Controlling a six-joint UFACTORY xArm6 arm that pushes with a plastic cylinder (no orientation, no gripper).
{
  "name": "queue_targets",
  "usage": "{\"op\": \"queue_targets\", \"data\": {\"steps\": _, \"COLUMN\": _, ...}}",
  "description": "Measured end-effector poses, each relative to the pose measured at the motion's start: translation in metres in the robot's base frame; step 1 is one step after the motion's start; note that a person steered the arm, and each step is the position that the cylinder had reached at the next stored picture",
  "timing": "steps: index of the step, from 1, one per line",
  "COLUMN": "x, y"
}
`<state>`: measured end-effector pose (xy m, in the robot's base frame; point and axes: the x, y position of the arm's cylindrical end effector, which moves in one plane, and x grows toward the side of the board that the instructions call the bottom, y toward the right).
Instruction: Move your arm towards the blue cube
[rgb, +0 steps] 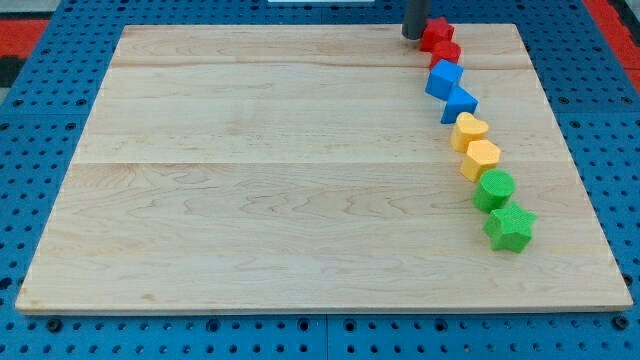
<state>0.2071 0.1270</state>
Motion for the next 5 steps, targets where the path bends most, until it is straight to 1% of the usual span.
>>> {"op": "queue_targets", "data": {"steps": 2, "x": 0.007, "y": -0.058}}
{"op": "queue_targets", "data": {"steps": 4, "x": 0.087, "y": -0.051}}
{"op": "queue_targets", "data": {"steps": 5, "x": 0.101, "y": -0.052}}
